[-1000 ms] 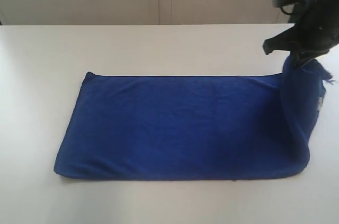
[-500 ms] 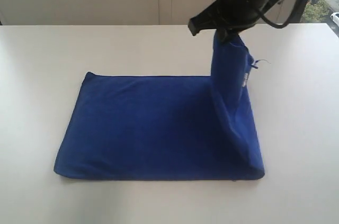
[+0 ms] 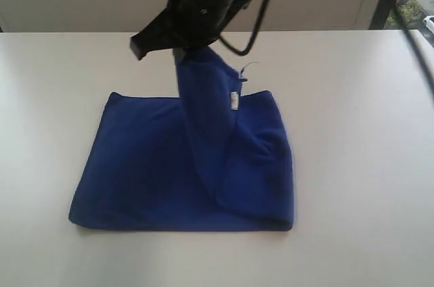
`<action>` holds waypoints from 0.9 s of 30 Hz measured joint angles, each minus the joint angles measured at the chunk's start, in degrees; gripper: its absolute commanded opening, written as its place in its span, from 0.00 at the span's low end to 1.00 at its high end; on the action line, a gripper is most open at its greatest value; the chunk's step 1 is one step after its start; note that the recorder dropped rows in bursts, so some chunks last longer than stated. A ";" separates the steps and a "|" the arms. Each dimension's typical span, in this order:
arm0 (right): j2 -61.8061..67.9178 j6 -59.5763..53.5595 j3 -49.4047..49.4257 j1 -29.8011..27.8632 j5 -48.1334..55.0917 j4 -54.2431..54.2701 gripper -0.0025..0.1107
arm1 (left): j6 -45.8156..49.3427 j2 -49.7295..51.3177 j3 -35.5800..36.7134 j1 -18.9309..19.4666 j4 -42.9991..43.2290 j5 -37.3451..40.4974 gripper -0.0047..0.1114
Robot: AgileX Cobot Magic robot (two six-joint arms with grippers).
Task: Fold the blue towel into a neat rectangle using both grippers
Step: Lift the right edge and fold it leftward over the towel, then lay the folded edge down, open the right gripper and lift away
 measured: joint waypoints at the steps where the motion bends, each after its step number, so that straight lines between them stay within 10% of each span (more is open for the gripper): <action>1: 1.92 0.00 -1.32 0.95 -0.50 0.26 0.02 | 0.00 0.00 0.00 0.00 0.00 0.00 0.04; 23: 29.37 0.00 -13.33 6.77 -15.75 13.78 0.02 | 0.00 0.00 0.00 0.00 0.00 0.00 0.04; 27: 29.47 -0.64 -13.33 6.77 -16.13 14.01 0.17 | 0.00 0.00 0.00 0.00 0.00 0.00 0.04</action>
